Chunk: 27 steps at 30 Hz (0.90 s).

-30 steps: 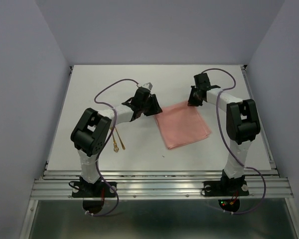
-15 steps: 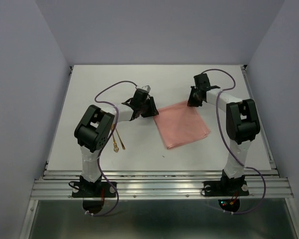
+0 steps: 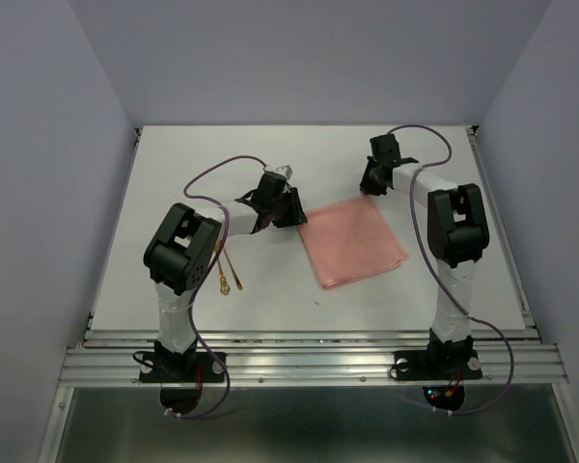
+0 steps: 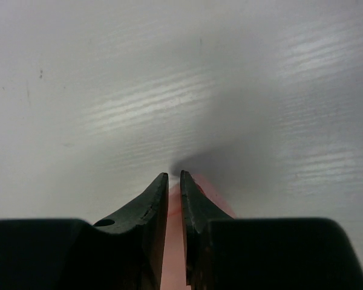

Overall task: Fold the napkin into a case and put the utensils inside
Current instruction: Smooth out the lower triangle-folded napkin at the center of the board.

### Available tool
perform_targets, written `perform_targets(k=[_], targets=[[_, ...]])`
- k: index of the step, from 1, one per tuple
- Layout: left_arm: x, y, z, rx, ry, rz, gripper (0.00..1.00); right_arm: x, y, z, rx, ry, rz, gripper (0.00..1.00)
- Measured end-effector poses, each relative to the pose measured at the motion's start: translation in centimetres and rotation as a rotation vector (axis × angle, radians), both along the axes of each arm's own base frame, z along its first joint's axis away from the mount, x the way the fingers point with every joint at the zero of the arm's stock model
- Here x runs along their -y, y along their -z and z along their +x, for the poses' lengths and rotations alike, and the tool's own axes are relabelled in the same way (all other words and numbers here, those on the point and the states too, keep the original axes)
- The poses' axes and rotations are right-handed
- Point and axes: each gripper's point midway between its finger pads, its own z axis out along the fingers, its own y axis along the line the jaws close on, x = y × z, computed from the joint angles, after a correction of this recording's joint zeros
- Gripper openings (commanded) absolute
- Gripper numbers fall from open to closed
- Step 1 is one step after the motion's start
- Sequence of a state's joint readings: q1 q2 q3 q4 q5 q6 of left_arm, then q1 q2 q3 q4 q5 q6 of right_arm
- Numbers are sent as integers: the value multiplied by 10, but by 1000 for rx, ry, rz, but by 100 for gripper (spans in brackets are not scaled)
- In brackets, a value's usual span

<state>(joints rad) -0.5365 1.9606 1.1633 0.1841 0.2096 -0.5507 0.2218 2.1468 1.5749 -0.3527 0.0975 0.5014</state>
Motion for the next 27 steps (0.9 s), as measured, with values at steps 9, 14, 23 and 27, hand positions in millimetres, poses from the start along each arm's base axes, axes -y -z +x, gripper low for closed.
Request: perform_targets(k=[9,14,23,27], targets=[[-2,0,0,12,25,26,47,1,2,9,24,34,4,19],[-4,0,-2,21,42,40,48,4,4,-18,35,35,20,19],[-20,-8,-33,9,81,94,50,4,6,-107,-23,36,45,22],[-13,-22,-45,33,110,112,53,14,3,-116,-44,61,-8,23]])
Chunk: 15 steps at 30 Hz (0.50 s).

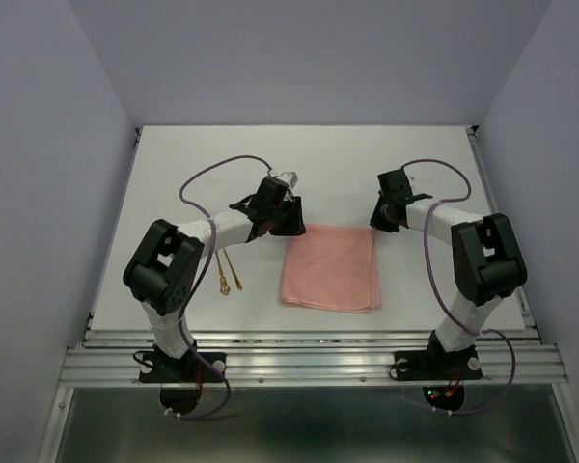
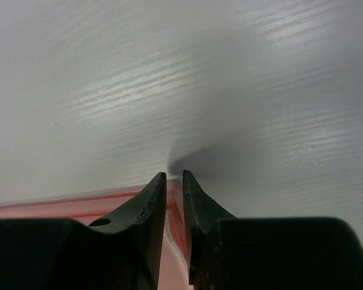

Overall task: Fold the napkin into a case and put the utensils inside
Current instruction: Smooth out the lower triangle-folded napkin at the center of the board.

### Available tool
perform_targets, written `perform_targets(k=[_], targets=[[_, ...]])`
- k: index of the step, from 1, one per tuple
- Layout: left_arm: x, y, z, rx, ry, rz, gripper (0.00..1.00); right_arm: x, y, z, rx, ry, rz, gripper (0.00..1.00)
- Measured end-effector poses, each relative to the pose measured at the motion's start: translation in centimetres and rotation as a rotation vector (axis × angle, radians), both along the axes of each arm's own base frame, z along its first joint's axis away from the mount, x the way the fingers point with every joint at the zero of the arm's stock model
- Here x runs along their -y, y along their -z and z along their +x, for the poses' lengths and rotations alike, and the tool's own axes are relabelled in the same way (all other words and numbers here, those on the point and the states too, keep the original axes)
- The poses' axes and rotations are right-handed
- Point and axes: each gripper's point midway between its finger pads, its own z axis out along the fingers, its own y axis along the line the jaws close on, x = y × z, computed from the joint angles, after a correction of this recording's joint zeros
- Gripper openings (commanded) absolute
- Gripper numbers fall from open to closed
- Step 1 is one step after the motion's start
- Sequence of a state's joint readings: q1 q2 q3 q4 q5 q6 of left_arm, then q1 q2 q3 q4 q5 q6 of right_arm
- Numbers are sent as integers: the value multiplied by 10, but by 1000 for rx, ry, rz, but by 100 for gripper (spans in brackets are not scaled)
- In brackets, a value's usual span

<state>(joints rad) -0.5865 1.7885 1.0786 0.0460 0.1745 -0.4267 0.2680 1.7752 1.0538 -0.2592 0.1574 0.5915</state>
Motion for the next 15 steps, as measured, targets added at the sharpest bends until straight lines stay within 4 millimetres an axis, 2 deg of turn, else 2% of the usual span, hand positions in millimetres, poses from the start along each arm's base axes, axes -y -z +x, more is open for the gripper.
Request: perform_targets(k=[6,9,10,12,13,15], targets=[[7,-38,-17,60,17,7,57,11,-27,-6,34,19,-35,24],[5,-65,-23,104,7,-19,50,10,-50,-9,86,12,-24,24],[2,-74,-26,117,-3,-35,45,10,-56,-11,100,9,-21,24],[-4,-82,-34,125,-13,-56,28,4,-63,-18,116,-10,-21,23],[-6,-83,-38,122,-20,-62,17,-2,-65,-23,120,-26,-21,22],[-14,-75,-51,97,-27,-60,9,-16,-64,-34,111,-65,-25,22]])
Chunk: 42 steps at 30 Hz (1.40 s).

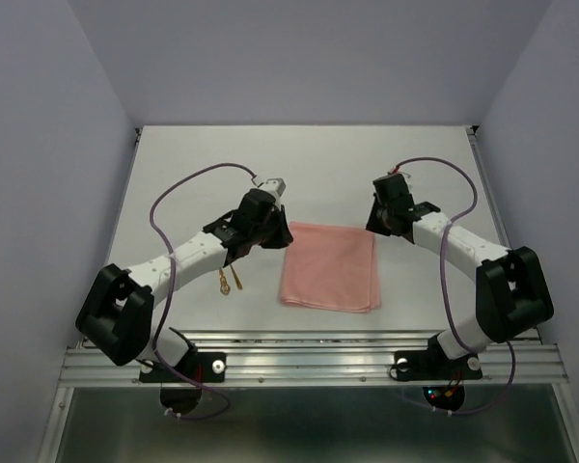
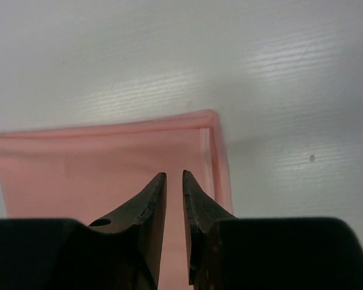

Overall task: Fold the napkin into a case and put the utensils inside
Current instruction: Smooth out the lower triangle-folded napkin at the center of the board.

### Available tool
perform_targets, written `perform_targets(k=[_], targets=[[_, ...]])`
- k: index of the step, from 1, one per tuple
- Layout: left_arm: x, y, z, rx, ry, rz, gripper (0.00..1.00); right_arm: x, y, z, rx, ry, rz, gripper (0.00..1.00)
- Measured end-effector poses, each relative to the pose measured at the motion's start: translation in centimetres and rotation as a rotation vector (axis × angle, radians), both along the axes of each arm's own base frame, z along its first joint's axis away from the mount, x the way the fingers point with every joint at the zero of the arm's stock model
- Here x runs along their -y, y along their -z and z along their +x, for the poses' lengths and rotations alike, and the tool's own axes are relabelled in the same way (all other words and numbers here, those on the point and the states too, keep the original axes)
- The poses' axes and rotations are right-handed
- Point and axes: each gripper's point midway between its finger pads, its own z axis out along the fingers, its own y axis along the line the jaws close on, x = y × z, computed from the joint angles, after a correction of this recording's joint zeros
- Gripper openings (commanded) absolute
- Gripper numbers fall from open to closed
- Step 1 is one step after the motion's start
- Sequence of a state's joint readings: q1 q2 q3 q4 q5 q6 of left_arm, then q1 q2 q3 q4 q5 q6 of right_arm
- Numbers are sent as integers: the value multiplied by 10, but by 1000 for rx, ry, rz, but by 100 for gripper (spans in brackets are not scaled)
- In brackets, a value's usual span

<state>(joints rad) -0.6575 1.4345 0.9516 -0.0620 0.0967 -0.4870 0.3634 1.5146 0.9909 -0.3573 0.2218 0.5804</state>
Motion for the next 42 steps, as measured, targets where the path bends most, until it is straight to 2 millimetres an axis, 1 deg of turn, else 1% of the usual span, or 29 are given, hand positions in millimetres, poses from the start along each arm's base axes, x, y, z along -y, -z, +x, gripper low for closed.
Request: perform_targets(k=[1,2,3,4,5,8,9,11,12,14,17,22,26,28,30,32,33,35,38,39,42], targets=[[-4,9,-11,-22,0,6,6,-6,2,-8,-9,-20,-3,23],[-8,23,-26,-64,5,23,5,-10,4,-13,-15,-32,-4,25],[-9,31,-35,-84,8,30,5,-14,8,-24,-33,-49,-7,29],[-11,42,-47,-115,15,44,5,-14,12,-32,-46,-54,-10,34],[-13,52,-58,-147,18,55,6,-12,16,-42,-65,-54,-16,41],[-18,69,-83,-207,28,79,6,-1,24,-61,-107,-41,-40,53],[-19,72,-91,-223,30,82,6,2,26,-66,-119,-39,-47,62],[-18,75,-97,-236,32,79,5,7,29,-75,-139,-34,-53,69],[-16,76,-100,-240,34,76,5,8,31,-79,-147,-33,-55,76],[-14,78,-104,-252,36,70,5,10,34,-86,-164,-33,-56,83],[-7,79,-110,-257,51,58,5,12,40,-95,-189,-36,-53,86],[4,88,-116,-286,75,50,4,11,55,-114,-251,-59,-32,85],[7,98,-121,-316,85,65,4,7,65,-127,-294,-81,-3,78],[8,99,-123,-322,92,65,4,6,69,-132,-310,-90,9,73],[11,98,-125,-322,101,57,4,4,69,-133,-311,-96,18,66],[12,98,-126,-324,104,53,4,2,69,-134,-314,-99,27,63],[13,97,-125,-323,106,51,4,1,69,-134,-315,-101,32,58],[15,97,-125,-319,109,44,4,0,69,-134,-314,-104,40,51],[18,97,-123,-316,111,39,4,0,70,-135,-315,-103,42,46],[19,96,-122,-314,111,38,4,0,70,-135,-316,-103,42,42],[24,93,-119,-304,115,37,4,0,71,-135,-317,-100,44,41]])
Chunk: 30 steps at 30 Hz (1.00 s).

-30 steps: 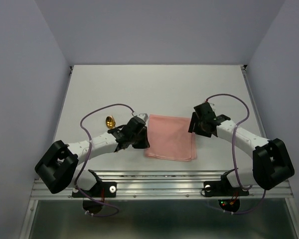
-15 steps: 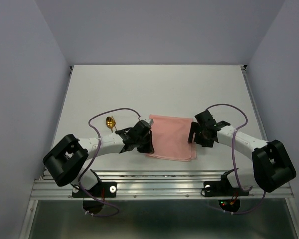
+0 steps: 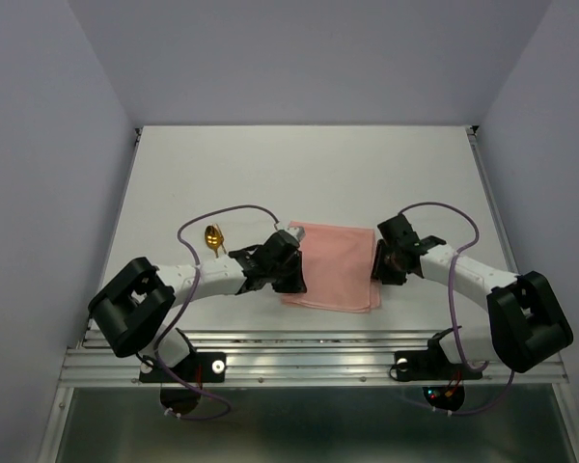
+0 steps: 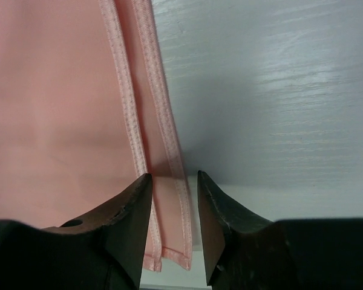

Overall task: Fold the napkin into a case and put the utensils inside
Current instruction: Smooth out the lower triangle-folded napkin at the center of the board.

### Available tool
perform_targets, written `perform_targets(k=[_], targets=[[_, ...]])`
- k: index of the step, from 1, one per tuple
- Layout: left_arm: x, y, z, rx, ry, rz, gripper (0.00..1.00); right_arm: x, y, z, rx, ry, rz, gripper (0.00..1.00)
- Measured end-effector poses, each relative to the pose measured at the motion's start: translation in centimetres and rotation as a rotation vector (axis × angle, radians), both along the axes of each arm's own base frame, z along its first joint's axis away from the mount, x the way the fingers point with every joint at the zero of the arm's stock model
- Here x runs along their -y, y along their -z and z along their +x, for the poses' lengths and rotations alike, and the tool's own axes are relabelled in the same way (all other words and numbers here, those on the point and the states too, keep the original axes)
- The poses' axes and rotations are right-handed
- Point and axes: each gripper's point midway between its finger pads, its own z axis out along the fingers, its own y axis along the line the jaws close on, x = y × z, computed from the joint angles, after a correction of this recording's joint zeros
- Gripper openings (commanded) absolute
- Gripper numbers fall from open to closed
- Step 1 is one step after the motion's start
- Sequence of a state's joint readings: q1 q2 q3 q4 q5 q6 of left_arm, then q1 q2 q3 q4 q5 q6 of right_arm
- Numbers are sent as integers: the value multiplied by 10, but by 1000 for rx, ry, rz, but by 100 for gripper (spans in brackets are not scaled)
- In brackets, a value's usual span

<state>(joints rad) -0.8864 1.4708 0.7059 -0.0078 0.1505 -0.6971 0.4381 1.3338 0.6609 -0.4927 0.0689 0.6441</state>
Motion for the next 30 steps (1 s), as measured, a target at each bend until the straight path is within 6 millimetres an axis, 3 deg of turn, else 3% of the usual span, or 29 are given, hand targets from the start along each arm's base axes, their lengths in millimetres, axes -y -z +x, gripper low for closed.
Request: perform_targets(k=[8,16,19,24,30], targets=[[17,-26,12,56,0,-38,5,-2,-2,-1,1,0,12,38],[-4,-24,15,85,-53,59,5,-9,-37,8,127,21,94,37],[-8,-28,20,106,-72,83,5,-12,-40,7,129,29,120,40],[-8,-39,28,138,-90,86,5,-16,-29,-18,77,39,160,46],[-11,-38,29,144,-96,103,5,-21,-11,-46,-14,20,194,46]])
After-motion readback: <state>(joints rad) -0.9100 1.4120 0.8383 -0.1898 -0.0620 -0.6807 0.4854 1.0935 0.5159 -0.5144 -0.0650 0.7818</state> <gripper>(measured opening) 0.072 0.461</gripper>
